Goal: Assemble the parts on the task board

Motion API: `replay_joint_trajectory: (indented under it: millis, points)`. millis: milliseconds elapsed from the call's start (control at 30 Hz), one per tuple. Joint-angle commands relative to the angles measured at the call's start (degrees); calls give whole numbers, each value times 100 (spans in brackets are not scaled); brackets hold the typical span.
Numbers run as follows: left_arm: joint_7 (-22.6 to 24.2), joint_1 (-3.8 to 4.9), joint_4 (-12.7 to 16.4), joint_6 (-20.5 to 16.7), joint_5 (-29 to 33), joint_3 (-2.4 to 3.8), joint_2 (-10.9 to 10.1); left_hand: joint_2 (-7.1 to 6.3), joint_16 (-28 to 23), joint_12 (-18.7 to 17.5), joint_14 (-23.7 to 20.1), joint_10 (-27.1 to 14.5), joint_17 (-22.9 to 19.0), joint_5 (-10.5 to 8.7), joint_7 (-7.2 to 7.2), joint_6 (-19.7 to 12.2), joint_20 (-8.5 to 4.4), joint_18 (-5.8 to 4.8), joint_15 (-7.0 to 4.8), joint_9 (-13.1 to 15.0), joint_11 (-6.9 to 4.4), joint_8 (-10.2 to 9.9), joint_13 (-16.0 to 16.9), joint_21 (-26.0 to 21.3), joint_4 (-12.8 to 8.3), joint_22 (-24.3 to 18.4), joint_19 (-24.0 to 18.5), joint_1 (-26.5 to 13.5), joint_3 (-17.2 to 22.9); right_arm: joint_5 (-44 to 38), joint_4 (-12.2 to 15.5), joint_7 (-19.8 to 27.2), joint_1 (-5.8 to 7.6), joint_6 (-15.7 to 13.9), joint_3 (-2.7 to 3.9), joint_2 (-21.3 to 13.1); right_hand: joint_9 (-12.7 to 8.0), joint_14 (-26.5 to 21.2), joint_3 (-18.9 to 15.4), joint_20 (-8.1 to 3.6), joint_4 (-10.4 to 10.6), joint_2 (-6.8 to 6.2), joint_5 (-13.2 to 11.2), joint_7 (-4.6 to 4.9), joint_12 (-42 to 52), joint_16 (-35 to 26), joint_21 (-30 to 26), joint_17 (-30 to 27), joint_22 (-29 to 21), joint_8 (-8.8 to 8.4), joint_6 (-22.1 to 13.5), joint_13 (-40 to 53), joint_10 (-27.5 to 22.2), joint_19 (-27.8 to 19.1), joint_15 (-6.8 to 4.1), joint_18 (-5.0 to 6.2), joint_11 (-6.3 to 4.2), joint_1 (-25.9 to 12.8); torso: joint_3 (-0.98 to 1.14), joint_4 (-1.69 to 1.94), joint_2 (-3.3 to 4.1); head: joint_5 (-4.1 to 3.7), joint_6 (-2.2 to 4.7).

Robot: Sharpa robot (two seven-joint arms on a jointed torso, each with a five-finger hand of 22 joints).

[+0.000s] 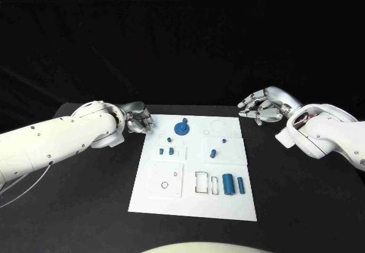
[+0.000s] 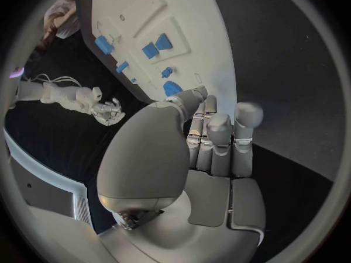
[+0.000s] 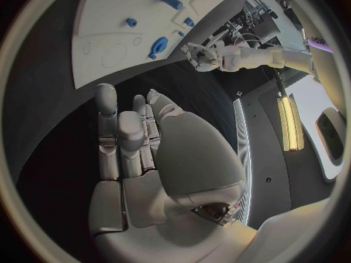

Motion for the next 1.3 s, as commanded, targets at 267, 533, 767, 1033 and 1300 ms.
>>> replay_joint_trajectory:
  millis: [267, 533, 767, 1033, 1300]
  points:
    - [1414, 0, 707, -1173, 4956, -66, -375, 90, -976, 367, -807, 73, -1582, -23, -28, 19, -3, 228, -10, -18, -70, 7, 109, -974, 240, -1014, -470, -371, -217, -3292, 378, -804, -112, 785, -21, -2, 13, 324, 659, -10, -50, -401, -176, -62, -1501, 1105, 1562, 1070, 1203, -501, 531, -1159, 599, 764, 28, -320, 23, -276, -9, 0, -31, -424, 106]
    - [2166, -41, 1043, -984, 6063, -98, -501, 155, -1252, 474, -853, -17, -1752, -25, -19, -12, 20, 255, 5, -23, -45, -11, 136, -1314, 306, -1309, -535, -446, -442, -4307, 469, -1189, -234, 649, -58, 151, 13, 333, 693, -9, -18, -552, -205, -38, -1699, 1191, 1879, 1095, 1454, -655, 556, -1317, 637, 901, 61, -378, 58, -424, -38, -1, -64, -499, 111]
    - [2400, -52, 1166, -953, 6316, -103, -550, 201, -1316, 516, -856, -73, -1797, -20, 38, -100, 34, 253, 27, -38, -13, -58, 142, -1399, 285, -1368, -516, -387, -503, -4654, 416, -1327, -403, 661, -71, 344, 7, 322, 701, 17, -13, -633, -172, 16, -1825, 1233, 1902, 1107, 1495, -774, 507, -1408, 570, 905, 98, -384, 107, -482, -44, 2, -45, -517, 132]
    - [2524, -55, 1269, -947, 6474, -105, -602, 210, -1341, 537, -855, -114, -1817, -20, 84, -180, 48, 251, 49, -48, 19, -97, 143, -1440, 282, -1397, -498, -372, -544, -4829, 224, -1434, -526, 599, -74, 614, 11, 324, 752, 45, -28, -631, -77, 54, -1901, 1314, 2005, 1175, 1582, -848, 497, -1476, 542, 943, 122, -404, 141, -476, -45, 4, -31, -494, 131]
    - [2548, -55, 1341, -946, 6517, -105, -650, 238, -1357, 550, -860, -153, -1830, -14, 107, -222, 60, 251, 63, -49, 36, -114, 141, -1470, 281, -1417, -489, -352, -556, -4846, 65, -1415, -565, 632, -75, 797, 30, 334, 883, 56, -56, -554, -88, 36, -1926, 1402, 2123, 1242, 1679, -877, 573, -1531, 620, 991, 110, -420, 126, -430, -49, 8, -21, -474, 110]
